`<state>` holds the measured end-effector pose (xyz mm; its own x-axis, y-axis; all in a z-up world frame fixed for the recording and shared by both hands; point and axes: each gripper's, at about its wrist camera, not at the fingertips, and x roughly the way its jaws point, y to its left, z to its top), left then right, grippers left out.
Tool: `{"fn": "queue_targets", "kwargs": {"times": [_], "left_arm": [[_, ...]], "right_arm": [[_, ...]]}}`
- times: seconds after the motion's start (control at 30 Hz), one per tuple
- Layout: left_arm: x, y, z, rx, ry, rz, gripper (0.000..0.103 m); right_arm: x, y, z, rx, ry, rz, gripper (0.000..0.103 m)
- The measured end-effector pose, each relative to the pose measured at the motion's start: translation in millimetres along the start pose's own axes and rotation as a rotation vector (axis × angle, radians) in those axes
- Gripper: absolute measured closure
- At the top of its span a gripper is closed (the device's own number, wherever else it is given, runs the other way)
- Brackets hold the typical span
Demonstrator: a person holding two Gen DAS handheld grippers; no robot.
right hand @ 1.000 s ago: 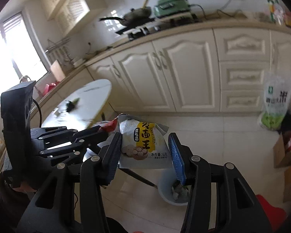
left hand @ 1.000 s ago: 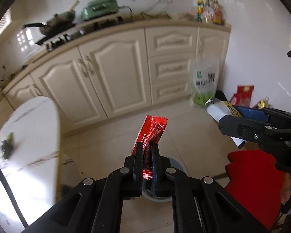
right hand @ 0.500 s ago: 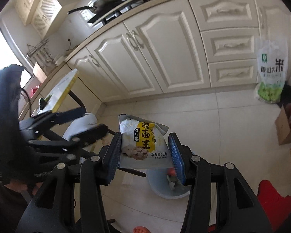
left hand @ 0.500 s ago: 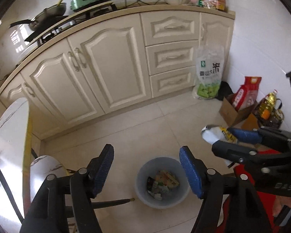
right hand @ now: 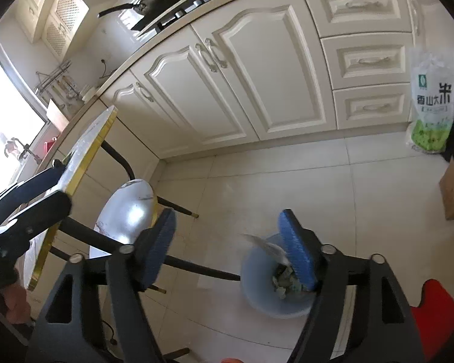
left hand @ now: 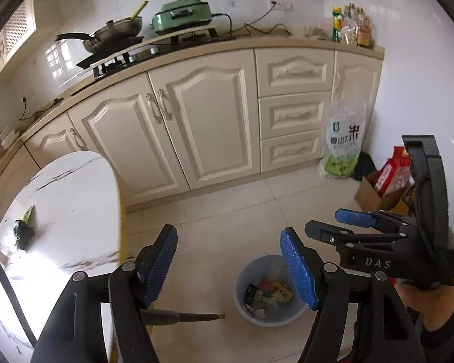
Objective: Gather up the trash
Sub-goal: 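Return both tools to the table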
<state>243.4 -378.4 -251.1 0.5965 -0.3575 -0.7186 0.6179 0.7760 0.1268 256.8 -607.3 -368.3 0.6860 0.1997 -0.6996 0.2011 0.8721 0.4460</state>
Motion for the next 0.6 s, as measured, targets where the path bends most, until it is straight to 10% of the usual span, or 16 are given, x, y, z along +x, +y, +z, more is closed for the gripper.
{"fn": "queue_targets", "kwargs": {"times": [0.6], "left_arm": [[-250, 132, -104, -0.119, -0.249, 0.128, 0.010]], "right_arm": [[-99, 267, 25, -0.345, -0.180, 0.073, 0.003]]}}
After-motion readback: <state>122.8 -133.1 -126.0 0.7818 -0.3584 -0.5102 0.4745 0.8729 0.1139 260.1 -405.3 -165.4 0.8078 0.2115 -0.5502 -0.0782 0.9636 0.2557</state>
